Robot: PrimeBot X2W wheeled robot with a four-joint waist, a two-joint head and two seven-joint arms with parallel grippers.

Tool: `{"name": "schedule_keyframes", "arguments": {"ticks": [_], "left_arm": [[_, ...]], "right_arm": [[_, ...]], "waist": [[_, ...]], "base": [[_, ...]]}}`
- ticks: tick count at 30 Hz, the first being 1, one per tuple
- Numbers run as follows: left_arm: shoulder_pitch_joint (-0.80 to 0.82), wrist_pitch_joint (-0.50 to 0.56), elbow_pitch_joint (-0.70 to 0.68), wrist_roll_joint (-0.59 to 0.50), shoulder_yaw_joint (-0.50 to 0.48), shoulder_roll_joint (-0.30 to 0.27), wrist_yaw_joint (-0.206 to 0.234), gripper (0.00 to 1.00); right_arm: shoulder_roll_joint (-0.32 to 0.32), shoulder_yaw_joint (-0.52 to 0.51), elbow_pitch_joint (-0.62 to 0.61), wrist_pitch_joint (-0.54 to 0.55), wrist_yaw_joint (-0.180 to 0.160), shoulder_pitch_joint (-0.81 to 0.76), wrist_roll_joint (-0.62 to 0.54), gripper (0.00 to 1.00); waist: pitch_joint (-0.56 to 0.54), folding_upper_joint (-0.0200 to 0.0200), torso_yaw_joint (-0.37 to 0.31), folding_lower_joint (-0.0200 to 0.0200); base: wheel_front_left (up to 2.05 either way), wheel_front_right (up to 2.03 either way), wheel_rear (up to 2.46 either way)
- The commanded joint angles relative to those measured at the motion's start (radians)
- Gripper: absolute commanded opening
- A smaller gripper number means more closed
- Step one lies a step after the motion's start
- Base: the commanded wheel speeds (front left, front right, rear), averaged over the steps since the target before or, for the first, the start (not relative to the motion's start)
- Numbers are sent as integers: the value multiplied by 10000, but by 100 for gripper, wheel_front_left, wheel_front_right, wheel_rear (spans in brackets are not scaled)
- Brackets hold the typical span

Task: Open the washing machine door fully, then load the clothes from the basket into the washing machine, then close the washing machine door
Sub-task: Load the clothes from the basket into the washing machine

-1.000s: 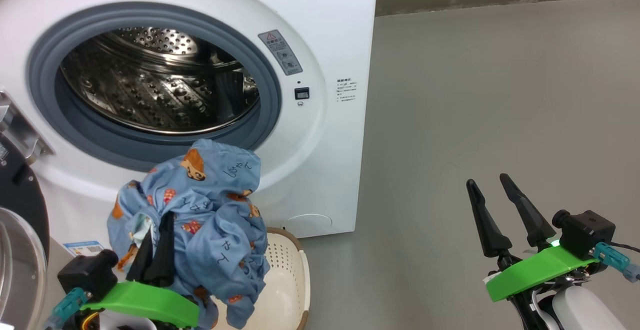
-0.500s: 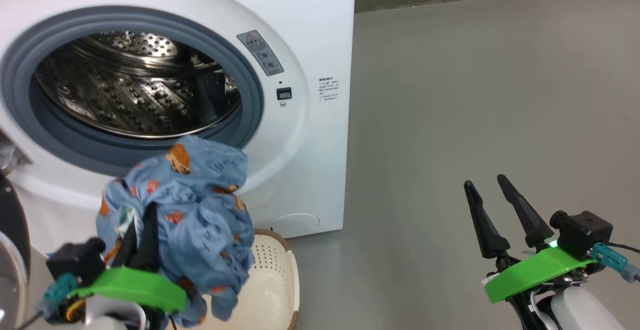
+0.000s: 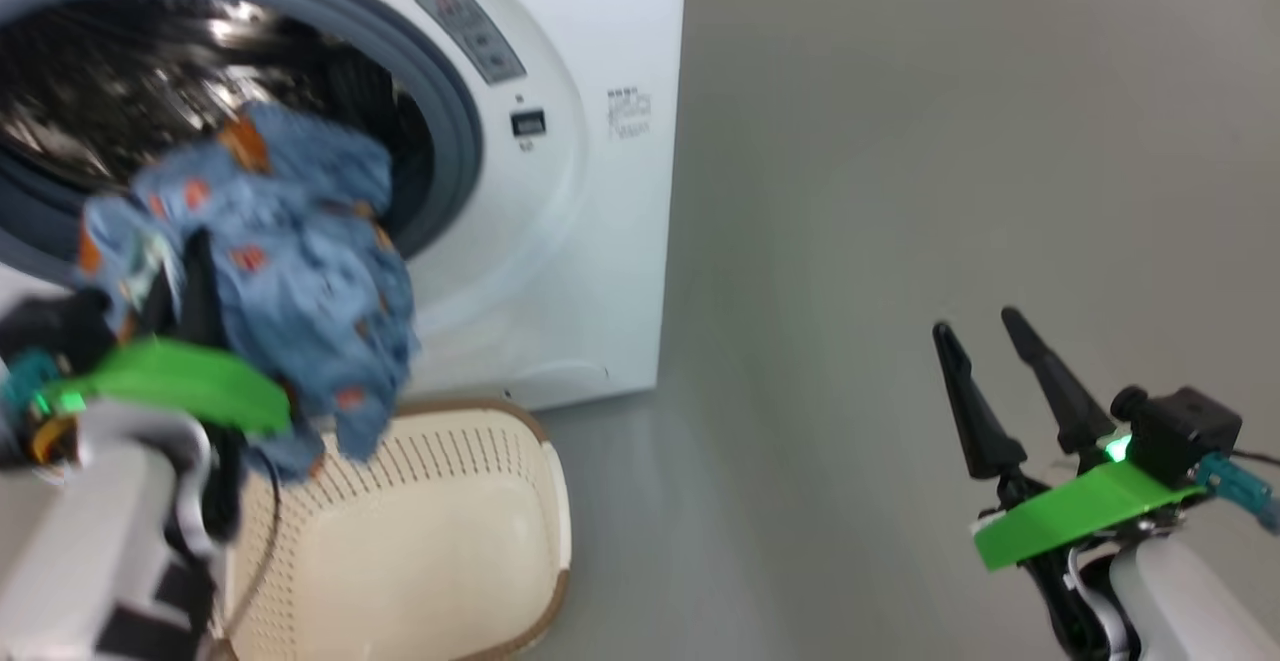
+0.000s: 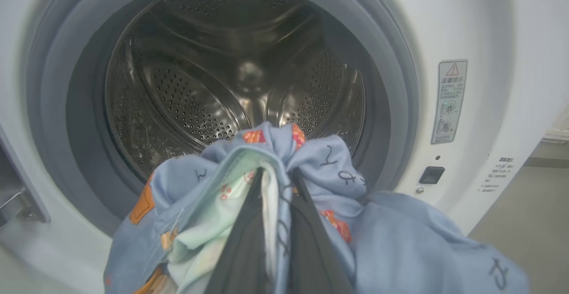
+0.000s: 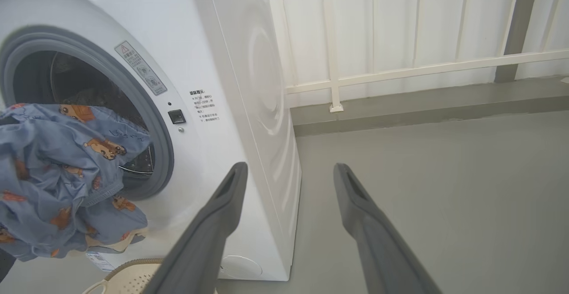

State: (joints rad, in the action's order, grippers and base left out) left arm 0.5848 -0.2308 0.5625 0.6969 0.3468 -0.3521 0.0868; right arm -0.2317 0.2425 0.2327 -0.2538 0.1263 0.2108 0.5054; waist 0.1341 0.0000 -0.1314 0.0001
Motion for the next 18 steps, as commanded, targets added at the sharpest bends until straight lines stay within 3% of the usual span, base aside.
{"name": "schedule_keyframes", "arguments": {"ticks": [1,18], "left_arm": [[1055,-166,246,-172,-444,-393,-146,0],[5575,-307,3685,-808,-1068,-913,-1042,0]], "right_arm": [[-221,153,-323,-80,44,428,-38,100],[-49,0,-973,-80,44,1380,-339,100]], "waist": [[989,0,-265,-1],[4259,0,-1414,-1]], "base": [[0,0,0],[0,0,0]]}}
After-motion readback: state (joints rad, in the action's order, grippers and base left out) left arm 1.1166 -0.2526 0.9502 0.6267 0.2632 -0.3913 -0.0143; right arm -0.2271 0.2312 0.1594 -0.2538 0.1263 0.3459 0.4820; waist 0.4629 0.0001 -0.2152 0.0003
